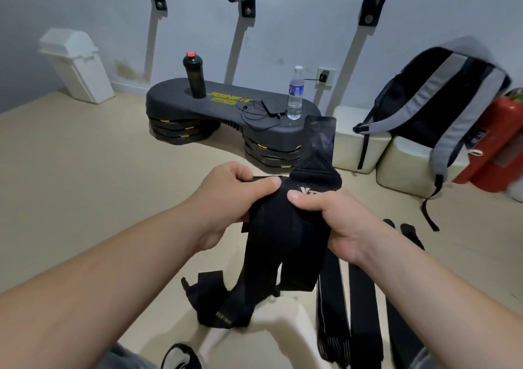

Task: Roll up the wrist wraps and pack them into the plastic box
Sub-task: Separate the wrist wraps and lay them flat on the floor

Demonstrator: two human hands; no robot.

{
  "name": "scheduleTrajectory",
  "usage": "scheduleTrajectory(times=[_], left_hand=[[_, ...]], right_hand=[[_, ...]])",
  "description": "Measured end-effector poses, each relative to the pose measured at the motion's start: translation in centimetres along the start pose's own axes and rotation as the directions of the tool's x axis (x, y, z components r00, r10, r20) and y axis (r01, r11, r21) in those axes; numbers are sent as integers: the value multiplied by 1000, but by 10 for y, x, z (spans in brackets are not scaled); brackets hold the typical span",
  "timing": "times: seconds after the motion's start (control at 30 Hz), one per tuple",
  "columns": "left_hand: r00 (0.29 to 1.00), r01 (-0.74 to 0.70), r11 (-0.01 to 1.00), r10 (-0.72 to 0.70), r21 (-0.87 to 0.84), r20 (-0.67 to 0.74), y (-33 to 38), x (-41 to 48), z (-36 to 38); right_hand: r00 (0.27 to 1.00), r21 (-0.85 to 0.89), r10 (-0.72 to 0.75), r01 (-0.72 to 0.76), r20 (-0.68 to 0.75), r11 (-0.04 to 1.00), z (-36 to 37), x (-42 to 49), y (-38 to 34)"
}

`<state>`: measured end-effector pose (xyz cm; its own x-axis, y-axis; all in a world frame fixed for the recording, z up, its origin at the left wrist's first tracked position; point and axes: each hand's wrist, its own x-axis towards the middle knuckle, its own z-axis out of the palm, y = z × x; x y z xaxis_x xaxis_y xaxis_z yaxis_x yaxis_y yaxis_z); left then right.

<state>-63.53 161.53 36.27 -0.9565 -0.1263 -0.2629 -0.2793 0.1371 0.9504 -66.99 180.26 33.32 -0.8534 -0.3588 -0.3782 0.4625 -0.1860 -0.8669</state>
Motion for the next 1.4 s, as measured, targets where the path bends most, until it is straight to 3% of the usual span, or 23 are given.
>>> scheduleTrajectory(times=[0.07,0.17,0.23,0.33,0.47,0.57,0.77,1.0,1.23,1.4], left_hand=[[997,79,996,-78,39,-12,7,3,2],[977,180,913,-210,366,44,5,13,-1],[944,235,860,-312,453,102,2,18,1],[958,205,966,-231,157,172,6,25,14],[996,52,994,-44,-92,80,10,32,28],[995,57,994,-49,-94,85,10,34,28],[995,28,999,-24,-41,94,12,27,26],[926,-18,995,53,-95,373,12,16,22],[972,-30,999,35,-25,231,-6,29,13],[972,-40,998,49,-44,232,-10,30,18]], right_hand=[[998,-24,-68,68,17,997,-5,0,-5],[992,-34,-122,123,27,992,-15,2,-12],[990,-42,-130,132,48,990,-22,5,-14],[992,-50,-101,105,75,993,-31,11,-15],[1000,13,23,-23,21,1000,-35,16,-16],[998,53,66,-65,-24,996,-38,19,-19],[947,-36,-78,70,-310,997,-53,32,-16],[991,-81,-84,75,-105,994,-37,26,-11],[998,-110,-46,52,51,993,-21,19,-5],[992,-90,-11,23,124,996,-16,17,-4]])
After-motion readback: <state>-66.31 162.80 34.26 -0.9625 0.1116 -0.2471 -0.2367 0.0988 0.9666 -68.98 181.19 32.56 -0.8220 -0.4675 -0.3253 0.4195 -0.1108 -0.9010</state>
